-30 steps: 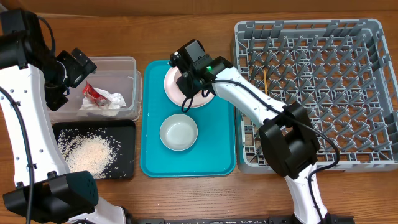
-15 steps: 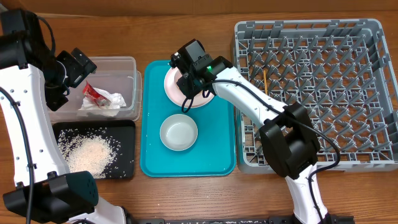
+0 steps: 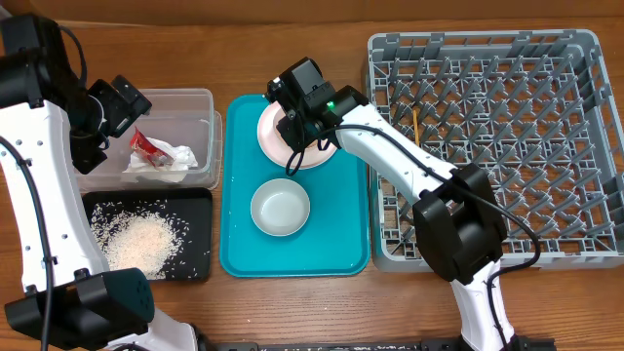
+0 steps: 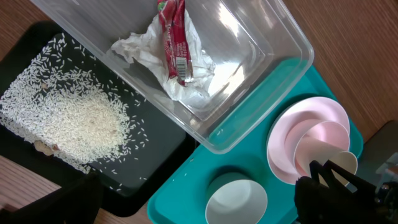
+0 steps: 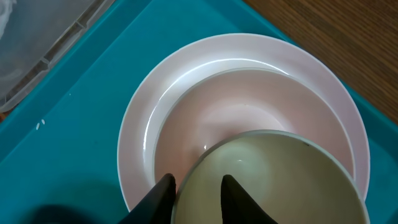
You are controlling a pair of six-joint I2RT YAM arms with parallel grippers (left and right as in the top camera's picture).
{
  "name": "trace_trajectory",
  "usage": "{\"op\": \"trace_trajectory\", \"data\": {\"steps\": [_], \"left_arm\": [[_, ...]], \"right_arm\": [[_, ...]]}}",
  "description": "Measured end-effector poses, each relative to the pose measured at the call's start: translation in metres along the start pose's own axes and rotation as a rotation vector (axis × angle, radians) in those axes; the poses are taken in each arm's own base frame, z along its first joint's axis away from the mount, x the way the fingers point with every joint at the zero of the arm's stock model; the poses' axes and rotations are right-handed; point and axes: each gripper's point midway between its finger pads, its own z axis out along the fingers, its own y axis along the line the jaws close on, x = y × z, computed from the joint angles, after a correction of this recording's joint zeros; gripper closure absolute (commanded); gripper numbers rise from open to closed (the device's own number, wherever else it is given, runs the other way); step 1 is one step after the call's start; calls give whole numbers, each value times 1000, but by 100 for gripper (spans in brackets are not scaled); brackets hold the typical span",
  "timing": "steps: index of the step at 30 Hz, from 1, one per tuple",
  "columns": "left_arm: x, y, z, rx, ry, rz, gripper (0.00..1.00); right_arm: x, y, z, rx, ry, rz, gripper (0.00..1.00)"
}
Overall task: Sort waste into correct bins and load items into the dishwasher
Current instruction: 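Lower the right gripper into the white cup and grip its rim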
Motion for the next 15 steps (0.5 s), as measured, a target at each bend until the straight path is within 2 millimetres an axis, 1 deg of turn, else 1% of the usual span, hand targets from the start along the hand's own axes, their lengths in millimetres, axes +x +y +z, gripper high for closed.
{"op": "trace_trajectory", "data": {"steps": [10, 13, 15], "left_arm": [[0, 0, 0, 0, 0, 0, 0], [0, 0, 0, 0, 0, 0, 0], [0, 0, 0, 0, 0, 0, 0]], "right_arm": [[8, 0, 0, -2, 32, 0, 75], [9, 0, 0, -2, 37, -2, 80], [9, 1, 0, -3, 37, -3, 82]]}}
